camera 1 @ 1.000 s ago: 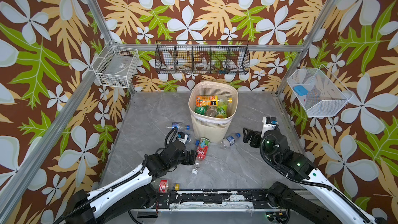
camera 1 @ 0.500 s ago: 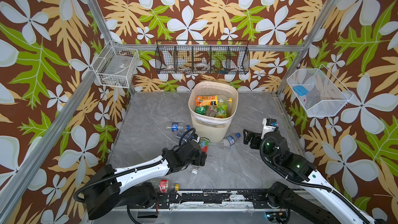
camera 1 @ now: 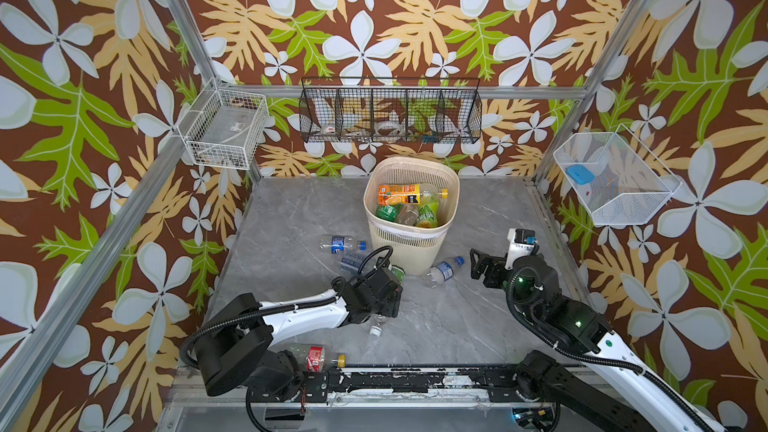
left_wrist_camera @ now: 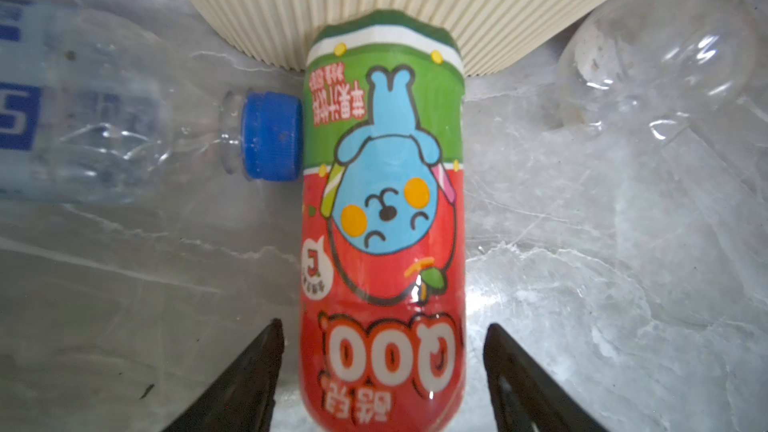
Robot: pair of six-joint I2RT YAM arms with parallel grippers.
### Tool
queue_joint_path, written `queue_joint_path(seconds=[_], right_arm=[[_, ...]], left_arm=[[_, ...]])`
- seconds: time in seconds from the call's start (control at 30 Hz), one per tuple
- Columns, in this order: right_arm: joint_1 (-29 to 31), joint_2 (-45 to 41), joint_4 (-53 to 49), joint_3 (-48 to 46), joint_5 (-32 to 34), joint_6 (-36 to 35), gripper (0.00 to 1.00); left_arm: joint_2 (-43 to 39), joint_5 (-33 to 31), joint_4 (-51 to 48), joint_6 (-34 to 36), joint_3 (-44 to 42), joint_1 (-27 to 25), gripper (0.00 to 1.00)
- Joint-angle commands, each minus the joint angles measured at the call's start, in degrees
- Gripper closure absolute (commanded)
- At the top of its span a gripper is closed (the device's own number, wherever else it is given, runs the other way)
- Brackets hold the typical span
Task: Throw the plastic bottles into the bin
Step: 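Lower the left gripper onto the red cartoon-label bottle and grasp it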
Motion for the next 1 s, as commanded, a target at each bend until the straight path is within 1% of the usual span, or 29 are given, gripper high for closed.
queue_joint_path(seconds=[0.0,0.07,0.23,0.37,0.53,0.6,0.7,0.83,0.97], right_arm=[[0.1,-0.9,-0.2,-0.1,1.5,0.1,0.0],[0.1,-1.3,-0.6,-0.2,1.8,0.1,0.0],[0.1,-1.9,-1.1,-0.3,2.0,0.1,0.0],[0.1,-2.4,-1.1,-0.5,2.6,0.1,0.0],[0.1,-2.2,-0.6,-0.4,3.1,-0.3,0.0],[0.1,-1.9,-0.2,-0.3,3.2,-0.7,0.0],[0.1,-1.4,-0.1,0.0,3.5,-1.1,0.0],[0.1,-0.9,0.7,0.0,3.3,-1.2,0.0],[0.1,-0.3,1.3,0.1,3.1,-1.3,0.0]], left_arm=[[1.7,0.8,1.2,1.1,0.8,-0.1,0.23],[2.8,0.8,1.1,1.2,1.2,-0.1,0.24],[3.6,1.1,0.8,2.1,2.3,-0.1,0.37],[1.5,1.4,-0.4,3.4,3.0,-0.1,0.45],[-3.4,1.7,-2.8,5.4,3.1,-0.1,0.48],[-6.3,1.9,-4.3,6.0,3.0,-0.1,0.49],[-12.8,2.1,-5.5,6.6,1.9,-0.2,0.49],[-24.3,2.5,-5.6,6.3,-1.6,-0.3,0.49],[-37.4,0.9,-4.3,3.0,-7.5,-0.2,0.49]])
